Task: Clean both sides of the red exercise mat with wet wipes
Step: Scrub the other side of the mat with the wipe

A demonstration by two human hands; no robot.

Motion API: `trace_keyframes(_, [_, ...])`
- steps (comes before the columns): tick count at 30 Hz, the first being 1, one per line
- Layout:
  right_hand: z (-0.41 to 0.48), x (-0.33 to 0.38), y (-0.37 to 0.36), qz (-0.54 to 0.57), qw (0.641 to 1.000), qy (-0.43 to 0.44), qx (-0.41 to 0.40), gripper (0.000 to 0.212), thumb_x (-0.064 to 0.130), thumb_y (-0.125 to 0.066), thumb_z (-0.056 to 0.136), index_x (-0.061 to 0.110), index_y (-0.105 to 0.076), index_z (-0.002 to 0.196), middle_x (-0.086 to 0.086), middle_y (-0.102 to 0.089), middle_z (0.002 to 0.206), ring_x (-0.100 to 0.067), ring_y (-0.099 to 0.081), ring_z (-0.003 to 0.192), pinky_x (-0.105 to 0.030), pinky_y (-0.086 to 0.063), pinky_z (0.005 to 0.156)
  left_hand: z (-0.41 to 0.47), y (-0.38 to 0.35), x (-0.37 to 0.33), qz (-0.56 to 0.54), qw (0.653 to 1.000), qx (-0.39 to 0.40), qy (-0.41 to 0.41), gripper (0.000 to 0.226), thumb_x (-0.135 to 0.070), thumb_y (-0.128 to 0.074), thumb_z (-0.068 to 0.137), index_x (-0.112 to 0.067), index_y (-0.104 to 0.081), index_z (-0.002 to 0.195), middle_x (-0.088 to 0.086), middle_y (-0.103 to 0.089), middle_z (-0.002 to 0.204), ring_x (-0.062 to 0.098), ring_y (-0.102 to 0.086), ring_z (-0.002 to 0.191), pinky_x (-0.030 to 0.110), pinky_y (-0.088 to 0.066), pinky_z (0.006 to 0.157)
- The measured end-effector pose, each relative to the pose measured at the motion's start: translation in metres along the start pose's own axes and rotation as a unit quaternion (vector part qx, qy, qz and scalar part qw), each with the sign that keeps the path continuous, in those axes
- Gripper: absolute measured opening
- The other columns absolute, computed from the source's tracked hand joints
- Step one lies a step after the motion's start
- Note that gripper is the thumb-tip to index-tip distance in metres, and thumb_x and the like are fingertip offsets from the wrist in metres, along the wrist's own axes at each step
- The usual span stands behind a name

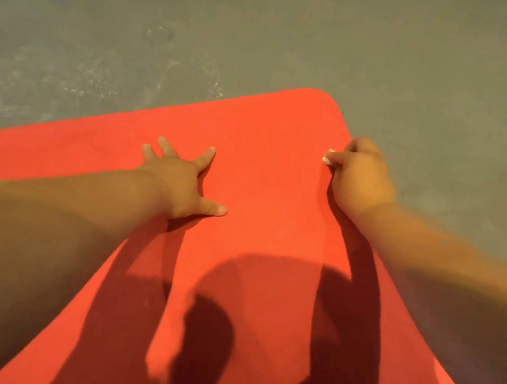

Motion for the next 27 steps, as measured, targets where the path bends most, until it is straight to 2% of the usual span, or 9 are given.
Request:
trace_keyframes(2, [0.02,-0.024,0.008,-0.009,0.995,-0.1,-0.005,0.024,0.004,-0.055,0.086,0.0,-0.072,0.102,-0.022,-0.059,0.098,-0.039,-0.057,0.093,-0.034,-0.041,0.077,0.001,0.006,0.0,-0.015,1.0,0.004,0.006,0.11,-0.075,-0.055,0.075,-0.033,0.013,0.151,0.042,-0.004,0.149,0.053,0.006,0.141,0.059,-0.005,0.115])
trace_keyframes(4, [0.023,-0.002,0.0,-0.018,0.995,-0.093,-0.005,0.028,0.0,-0.05,0.082,-0.002,-0.072,0.1,-0.026,-0.061,0.1,-0.041,-0.057,0.093,-0.039,-0.045,0.083,0.002,0.008,-0.002,-0.043,0.999,0.019,0.017,0.113,-0.071,-0.062,0.073,-0.036,0.013,0.15,0.043,0.001,0.148,0.055,0.006,0.139,0.059,-0.005,0.115])
trace_keyframes(9, [-0.004,0.103,-0.043,0.029,0.988,0.142,0.052,0.022,0.009,-0.051,0.082,0.003,-0.072,0.084,-0.018,-0.062,0.082,-0.036,-0.059,0.081,-0.039,-0.049,0.075,0.006,0.016,-0.003,-0.072,0.996,0.036,0.029,0.121,-0.064,-0.072,0.067,-0.039,0.012,0.149,0.044,0.003,0.148,0.059,0.003,0.137,0.06,-0.01,0.115])
trace_keyframes(11, [0.009,0.1,-0.045,0.009,0.976,0.201,0.081,0.018,0.009,-0.055,0.083,0.005,-0.073,0.087,-0.016,-0.062,0.085,-0.036,-0.059,0.084,-0.039,-0.049,0.076,0.006,0.015,-0.003,-0.076,0.996,0.036,0.031,0.122,-0.065,-0.073,0.065,-0.041,0.012,0.149,0.045,0.005,0.147,0.06,0.003,0.137,0.059,-0.011,0.115])
trace_keyframes(15, [0.082,0.011,-0.021,-0.027,0.998,-0.055,-0.005,0.029,0.003,-0.049,0.085,0.002,-0.07,0.106,-0.023,-0.059,0.107,-0.039,-0.056,0.101,-0.038,-0.044,0.089,0.008,0.014,-0.002,-0.076,0.996,0.04,0.029,0.122,-0.064,-0.073,0.067,-0.04,0.014,0.149,0.046,0.006,0.146,0.062,0.003,0.136,0.06,-0.01,0.114])
trace_keyframes(17, [0.092,-0.001,-0.019,-0.024,0.993,-0.115,-0.018,0.033,0.002,-0.045,0.086,0.0,-0.068,0.109,-0.024,-0.058,0.113,-0.04,-0.055,0.105,-0.039,-0.043,0.091,0.009,0.015,-0.003,-0.08,0.996,0.045,0.024,0.122,-0.063,-0.073,0.068,-0.039,0.014,0.149,0.045,0.005,0.146,0.06,0.004,0.136,0.061,-0.01,0.114])
trace_keyframes(21, [0.05,0.077,-0.041,0.014,0.997,0.073,0.029,0.029,0.006,-0.046,0.081,0.001,-0.071,0.094,-0.021,-0.062,0.095,-0.038,-0.057,0.094,-0.04,-0.044,0.083,0.009,0.015,-0.003,-0.088,0.995,0.043,0.022,0.122,-0.062,-0.074,0.067,-0.039,0.014,0.149,0.045,0.006,0.147,0.06,0.005,0.137,0.061,-0.009,0.114])
trace_keyframes(24, [0.025,0.105,-0.048,0.022,0.968,0.223,0.111,0.028,0.012,-0.047,0.082,0.006,-0.072,0.092,-0.016,-0.063,0.091,-0.035,-0.058,0.091,-0.041,-0.048,0.082,0.011,0.013,-0.002,-0.09,0.995,0.043,0.027,0.124,-0.064,-0.074,0.065,-0.042,0.014,0.148,0.046,0.009,0.146,0.062,0.005,0.135,0.06,-0.009,0.115])
trace_keyframes(27, [0.063,0.052,-0.029,0.008,0.994,0.1,0.051,0.033,0.014,-0.045,0.085,0.005,-0.072,0.101,-0.021,-0.062,0.099,-0.038,-0.057,0.099,-0.039,-0.044,0.089,0.014,0.011,-0.001,-0.094,0.994,0.043,0.033,0.124,-0.065,-0.074,0.063,-0.044,0.014,0.147,0.044,0.011,0.147,0.063,0.005,0.135,0.059,-0.01,0.115])
Point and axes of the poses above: each hand's wrist, its own z-axis towards the middle knuckle, its own y-axis out of the back of the hand, x = y × z, the point moved 5 cm from there along z, towards the middle knuckle
